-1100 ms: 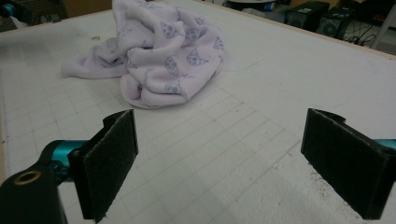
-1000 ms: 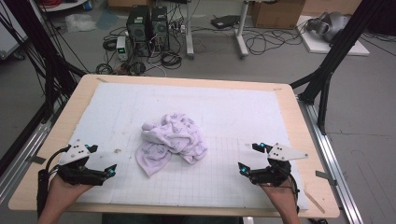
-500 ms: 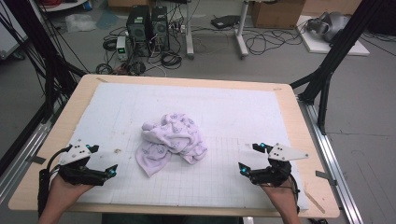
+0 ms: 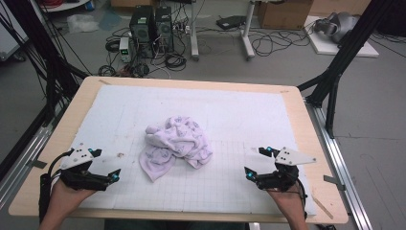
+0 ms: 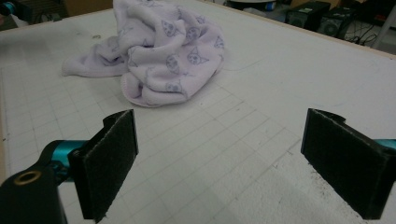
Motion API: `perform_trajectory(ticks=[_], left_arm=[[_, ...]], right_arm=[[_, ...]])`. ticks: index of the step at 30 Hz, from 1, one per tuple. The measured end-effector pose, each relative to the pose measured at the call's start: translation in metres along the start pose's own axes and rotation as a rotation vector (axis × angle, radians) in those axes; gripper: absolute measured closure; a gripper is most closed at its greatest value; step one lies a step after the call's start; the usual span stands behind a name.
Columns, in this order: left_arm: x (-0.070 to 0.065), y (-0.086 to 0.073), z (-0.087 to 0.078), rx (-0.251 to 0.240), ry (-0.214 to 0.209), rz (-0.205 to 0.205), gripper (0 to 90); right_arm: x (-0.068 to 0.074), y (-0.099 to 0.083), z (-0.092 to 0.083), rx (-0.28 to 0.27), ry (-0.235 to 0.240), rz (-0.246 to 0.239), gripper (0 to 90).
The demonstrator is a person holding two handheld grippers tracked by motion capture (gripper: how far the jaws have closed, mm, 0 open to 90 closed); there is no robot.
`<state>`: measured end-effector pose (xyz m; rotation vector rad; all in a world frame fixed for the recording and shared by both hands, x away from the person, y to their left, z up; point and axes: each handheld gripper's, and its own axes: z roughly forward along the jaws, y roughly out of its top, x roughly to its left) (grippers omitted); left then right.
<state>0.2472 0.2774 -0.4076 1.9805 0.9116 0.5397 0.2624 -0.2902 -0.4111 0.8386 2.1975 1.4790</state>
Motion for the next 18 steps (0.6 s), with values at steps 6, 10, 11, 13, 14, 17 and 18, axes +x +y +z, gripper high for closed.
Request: perform_trajectory(ticks=[6,10,11,13,14,17,18], left_arm=[[0.0,0.0001,0.0,0.0,-0.001,0.0,2.4],[-0.0001,0.0001,0.0001,-0.002,-0.002,0.001,2.4],[-0.0003,0.0002,0.0,-0.002,-0.002,0.001,2.4],[-0.0003,0.0002,0.0,-0.002,-0.002,0.001,2.4],[-0.0003,0.0002,0.0,-0.002,-0.002,0.001,2.4],[-0.0003,0.0003,0.0,-0.002,-0.002,0.001,2.4],[-0.0003,0.0003,0.0,-0.002,-0.002,0.001,2.4]], right_arm=[[0.0002,-0.0001,0.0001,0.002,0.004,0.004,10.1],[-0.0005,-0.0003,0.0,-0.003,0.003,0.002,10.1],[-0.0005,-0.0004,0.0,-0.001,0.004,0.004,10.1],[-0.0007,-0.0004,-0.0001,-0.003,0.004,0.002,10.1],[-0.0007,-0.0004,-0.0001,-0.003,0.004,0.002,10.1],[-0.0003,-0.0005,0.0001,0.0,0.007,0.005,10.1],[-0.0003,-0.0005,0.0001,0.0,0.007,0.005,10.1]])
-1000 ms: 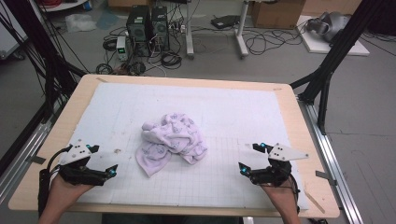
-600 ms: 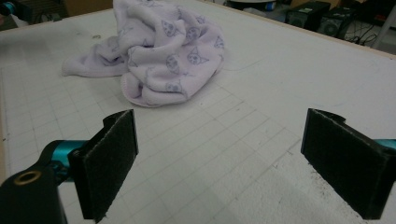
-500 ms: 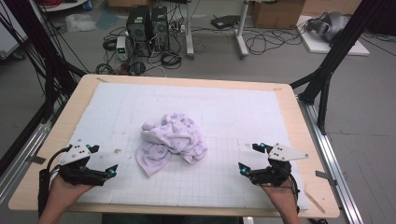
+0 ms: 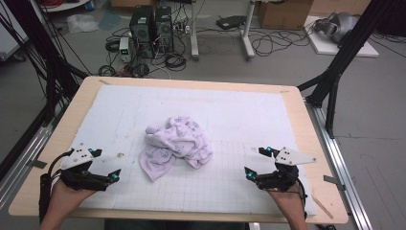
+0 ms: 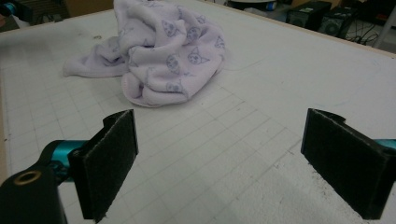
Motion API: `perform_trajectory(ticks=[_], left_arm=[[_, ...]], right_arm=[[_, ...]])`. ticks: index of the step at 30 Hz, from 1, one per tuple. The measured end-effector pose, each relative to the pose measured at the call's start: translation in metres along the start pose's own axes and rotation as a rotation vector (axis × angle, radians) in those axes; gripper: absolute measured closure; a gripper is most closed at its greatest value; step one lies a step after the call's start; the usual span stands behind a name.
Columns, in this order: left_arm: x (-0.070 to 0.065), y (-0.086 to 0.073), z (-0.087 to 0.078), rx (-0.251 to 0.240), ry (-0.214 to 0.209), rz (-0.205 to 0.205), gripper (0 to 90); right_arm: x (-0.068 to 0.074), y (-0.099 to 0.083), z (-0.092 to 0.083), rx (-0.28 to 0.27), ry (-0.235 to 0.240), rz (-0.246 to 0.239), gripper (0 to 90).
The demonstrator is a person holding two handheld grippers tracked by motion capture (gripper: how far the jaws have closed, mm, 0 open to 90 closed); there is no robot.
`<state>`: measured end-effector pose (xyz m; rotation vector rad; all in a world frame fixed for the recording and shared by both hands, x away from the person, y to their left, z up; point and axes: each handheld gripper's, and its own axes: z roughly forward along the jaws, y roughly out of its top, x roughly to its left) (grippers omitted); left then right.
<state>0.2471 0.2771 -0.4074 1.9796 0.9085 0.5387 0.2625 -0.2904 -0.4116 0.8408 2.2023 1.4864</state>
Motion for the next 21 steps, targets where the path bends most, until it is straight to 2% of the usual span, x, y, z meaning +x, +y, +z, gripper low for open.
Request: perform_trajectory(ticks=[21], left_arm=[[-0.0003,-0.0002,0.0005,0.001,-0.003,0.0,2.4]], right_arm=[[0.0001,-0.0001,0.0019,-0.003,0.006,-0.007,10.1]])
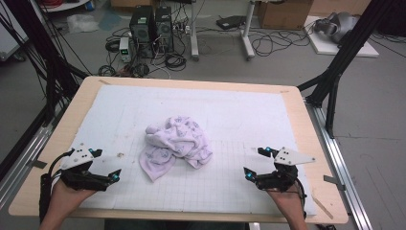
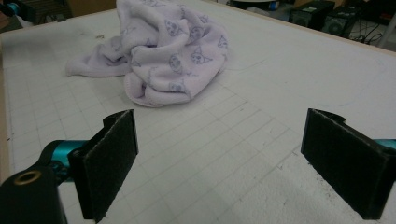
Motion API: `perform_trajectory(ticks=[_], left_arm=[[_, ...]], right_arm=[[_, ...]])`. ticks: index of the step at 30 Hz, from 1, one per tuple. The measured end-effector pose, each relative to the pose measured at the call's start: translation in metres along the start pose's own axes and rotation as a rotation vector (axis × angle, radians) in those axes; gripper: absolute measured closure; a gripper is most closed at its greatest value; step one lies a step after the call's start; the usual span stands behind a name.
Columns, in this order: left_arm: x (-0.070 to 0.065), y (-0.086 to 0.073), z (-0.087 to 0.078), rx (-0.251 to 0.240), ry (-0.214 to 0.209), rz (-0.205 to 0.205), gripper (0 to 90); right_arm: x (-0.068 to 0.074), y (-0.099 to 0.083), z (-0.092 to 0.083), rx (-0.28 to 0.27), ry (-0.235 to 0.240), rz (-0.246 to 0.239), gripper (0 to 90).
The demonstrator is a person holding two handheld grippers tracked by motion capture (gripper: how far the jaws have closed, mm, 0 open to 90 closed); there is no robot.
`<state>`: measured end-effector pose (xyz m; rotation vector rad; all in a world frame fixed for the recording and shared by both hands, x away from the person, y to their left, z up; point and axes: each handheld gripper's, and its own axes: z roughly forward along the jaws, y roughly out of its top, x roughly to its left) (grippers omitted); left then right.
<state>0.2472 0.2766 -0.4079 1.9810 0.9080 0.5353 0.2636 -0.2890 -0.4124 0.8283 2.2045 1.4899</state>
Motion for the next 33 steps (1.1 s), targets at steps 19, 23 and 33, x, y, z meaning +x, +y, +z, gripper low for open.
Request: perform_trajectory(ticks=[19,23,33], left_arm=[[-0.0003,0.0001,0.0001,0.0,-0.002,0.005,2.4],[0.0,0.0001,-0.0001,0.001,-0.002,0.005,2.4],[-0.0002,0.0001,0.0,0.0,-0.002,0.004,2.4]], right_arm=[[0.0002,-0.0001,0.0011,0.004,0.008,-0.001,10.1],[0.0007,-0.0001,0.0007,0.006,0.011,0.004,10.1],[0.0013,-0.0002,0.0008,0.01,0.015,0.008,10.1]])
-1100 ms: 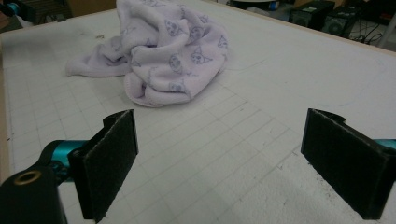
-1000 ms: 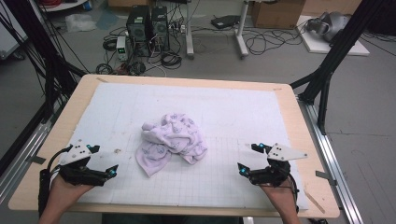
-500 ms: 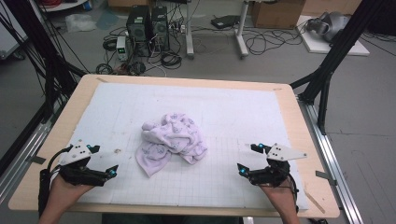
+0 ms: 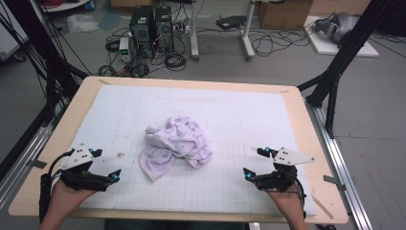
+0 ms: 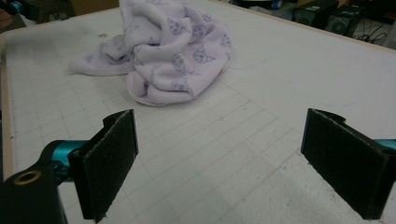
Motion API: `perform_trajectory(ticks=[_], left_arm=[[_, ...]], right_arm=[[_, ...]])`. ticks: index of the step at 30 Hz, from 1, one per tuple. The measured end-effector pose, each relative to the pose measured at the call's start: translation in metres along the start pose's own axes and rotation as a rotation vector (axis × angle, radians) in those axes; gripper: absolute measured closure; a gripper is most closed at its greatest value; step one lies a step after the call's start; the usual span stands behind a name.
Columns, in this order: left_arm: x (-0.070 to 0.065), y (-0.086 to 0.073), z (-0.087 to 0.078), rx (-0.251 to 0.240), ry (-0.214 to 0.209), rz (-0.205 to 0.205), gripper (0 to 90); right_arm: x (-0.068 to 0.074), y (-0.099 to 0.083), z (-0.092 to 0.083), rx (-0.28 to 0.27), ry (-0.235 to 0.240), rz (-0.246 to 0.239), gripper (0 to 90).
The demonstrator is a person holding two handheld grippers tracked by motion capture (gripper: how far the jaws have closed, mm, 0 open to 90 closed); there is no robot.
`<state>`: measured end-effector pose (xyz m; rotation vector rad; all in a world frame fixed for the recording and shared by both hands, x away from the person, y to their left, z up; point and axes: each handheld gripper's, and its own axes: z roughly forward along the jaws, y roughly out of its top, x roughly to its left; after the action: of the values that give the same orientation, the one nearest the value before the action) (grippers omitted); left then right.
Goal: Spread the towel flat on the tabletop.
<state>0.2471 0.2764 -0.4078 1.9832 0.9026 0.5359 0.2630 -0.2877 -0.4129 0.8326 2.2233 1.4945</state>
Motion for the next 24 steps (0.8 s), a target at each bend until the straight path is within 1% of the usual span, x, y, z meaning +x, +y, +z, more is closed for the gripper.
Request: perform_trajectory(ticks=[6,7,9,11,16,17,19,21,24], left_arm=[[-0.001,0.0,0.001,-0.002,-0.002,-0.002,2.5],[-0.001,0.001,0.0,-0.002,-0.006,0.001,2.8],[-0.001,0.001,0.0,-0.002,-0.01,0.003,4.2],[-0.001,0.001,0.0,-0.002,-0.011,0.001,4.9],[-0.001,0.003,0.001,-0.01,-0.017,-0.004,5.0],[-0.001,0.004,0.001,-0.012,-0.018,-0.003,5.0],[0.0,0.007,0.002,-0.019,-0.024,-0.006,5.0],[0.001,0.009,0.002,-0.027,-0.032,-0.007,6.8],[0.001,0.012,0.004,-0.033,-0.036,-0.01,7.2]], right_arm=[[0.0,0.001,0.001,-0.002,0.0,-0.004,10.1],[0.0,0.001,0.002,-0.002,-0.002,-0.013,10.1],[0.001,0.001,0.002,0.003,-0.002,-0.008,10.1],[0.0,0.002,0.004,0.008,-0.001,-0.017,10.1],[0.0,0.005,0.008,0.013,0.002,-0.008,10.2],[-0.001,0.007,0.01,0.015,0.007,-0.015,10.1],[-0.001,0.01,0.012,0.014,0.015,-0.01,10.2],[-0.002,0.012,0.015,0.008,0.017,-0.013,10.1],[-0.003,0.015,0.017,0.009,0.02,-0.016,10.1]])
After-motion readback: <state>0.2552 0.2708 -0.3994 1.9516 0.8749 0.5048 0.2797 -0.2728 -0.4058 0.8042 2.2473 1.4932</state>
